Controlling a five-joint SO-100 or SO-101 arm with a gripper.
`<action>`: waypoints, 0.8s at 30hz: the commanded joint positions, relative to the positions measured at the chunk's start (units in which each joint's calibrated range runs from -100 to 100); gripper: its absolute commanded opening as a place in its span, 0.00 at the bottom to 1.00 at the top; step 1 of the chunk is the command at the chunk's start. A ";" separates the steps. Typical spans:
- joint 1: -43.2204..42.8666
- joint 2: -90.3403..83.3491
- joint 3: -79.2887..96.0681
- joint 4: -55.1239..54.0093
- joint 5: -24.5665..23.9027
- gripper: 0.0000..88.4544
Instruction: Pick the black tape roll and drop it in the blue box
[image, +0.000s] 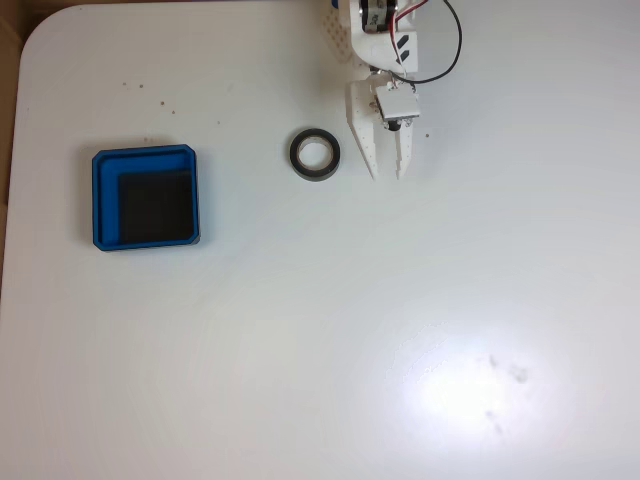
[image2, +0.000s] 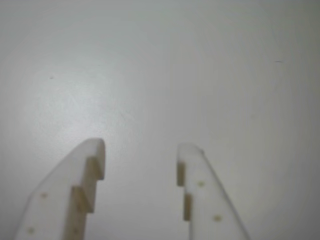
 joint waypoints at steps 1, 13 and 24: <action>-0.08 -0.32 0.81 -0.77 0.23 0.08; -0.08 -0.32 0.81 -0.77 0.23 0.08; 0.31 -0.32 0.81 -0.77 0.32 0.08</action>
